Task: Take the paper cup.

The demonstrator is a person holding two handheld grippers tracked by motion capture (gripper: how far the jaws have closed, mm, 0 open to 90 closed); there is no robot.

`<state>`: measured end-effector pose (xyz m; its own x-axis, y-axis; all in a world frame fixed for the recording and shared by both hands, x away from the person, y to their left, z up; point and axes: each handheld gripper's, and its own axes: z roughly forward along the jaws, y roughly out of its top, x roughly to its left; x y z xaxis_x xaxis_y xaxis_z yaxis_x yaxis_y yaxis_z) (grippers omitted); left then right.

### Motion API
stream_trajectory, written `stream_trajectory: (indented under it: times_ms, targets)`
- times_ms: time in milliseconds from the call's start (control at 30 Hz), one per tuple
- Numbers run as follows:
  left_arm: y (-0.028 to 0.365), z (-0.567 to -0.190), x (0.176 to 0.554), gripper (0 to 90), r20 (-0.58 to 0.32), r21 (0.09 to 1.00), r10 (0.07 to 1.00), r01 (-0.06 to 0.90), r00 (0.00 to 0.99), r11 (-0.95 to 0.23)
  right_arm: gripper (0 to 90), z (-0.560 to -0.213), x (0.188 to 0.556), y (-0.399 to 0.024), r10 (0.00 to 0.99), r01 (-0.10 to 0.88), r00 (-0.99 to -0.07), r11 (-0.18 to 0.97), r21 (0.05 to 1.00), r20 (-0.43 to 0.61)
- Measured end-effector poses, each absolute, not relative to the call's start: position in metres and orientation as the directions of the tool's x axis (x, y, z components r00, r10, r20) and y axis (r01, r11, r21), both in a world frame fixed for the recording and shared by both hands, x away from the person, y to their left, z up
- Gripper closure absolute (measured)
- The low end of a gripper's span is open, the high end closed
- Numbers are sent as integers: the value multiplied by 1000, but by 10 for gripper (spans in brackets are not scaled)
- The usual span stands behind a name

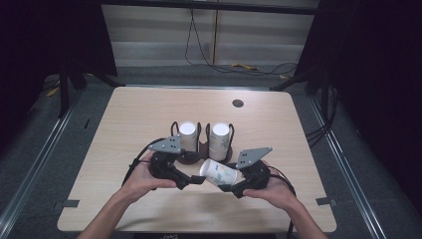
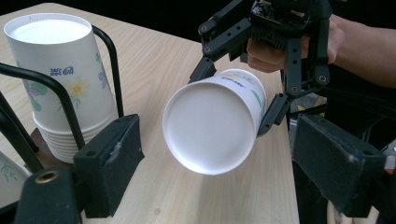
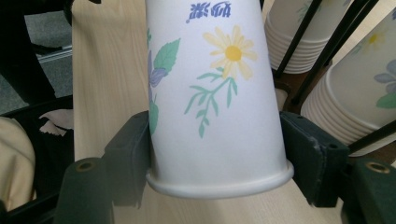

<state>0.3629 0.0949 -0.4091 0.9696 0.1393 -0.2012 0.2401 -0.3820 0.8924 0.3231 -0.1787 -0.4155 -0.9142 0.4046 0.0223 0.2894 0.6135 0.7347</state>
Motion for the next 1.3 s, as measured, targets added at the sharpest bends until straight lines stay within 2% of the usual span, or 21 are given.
stream_trajectory:
  times_ms: [367,500,1133,1300]
  targets:
    - [90,-411,362,174,-176,882,117,209,977,-423,311,-408,327,-176,379,269,-925,654,707,1]
    - [92,-411,362,217,-172,891,129,210,977,-403,313,-405,327,-172,354,248,-935,693,677,-19]
    - [86,-417,359,214,-128,872,125,171,984,-459,315,-388,328,-158,288,199,-955,806,558,-76]
    - [83,-418,357,245,-114,867,104,150,988,-476,316,-387,328,-151,265,184,-961,829,528,-81]
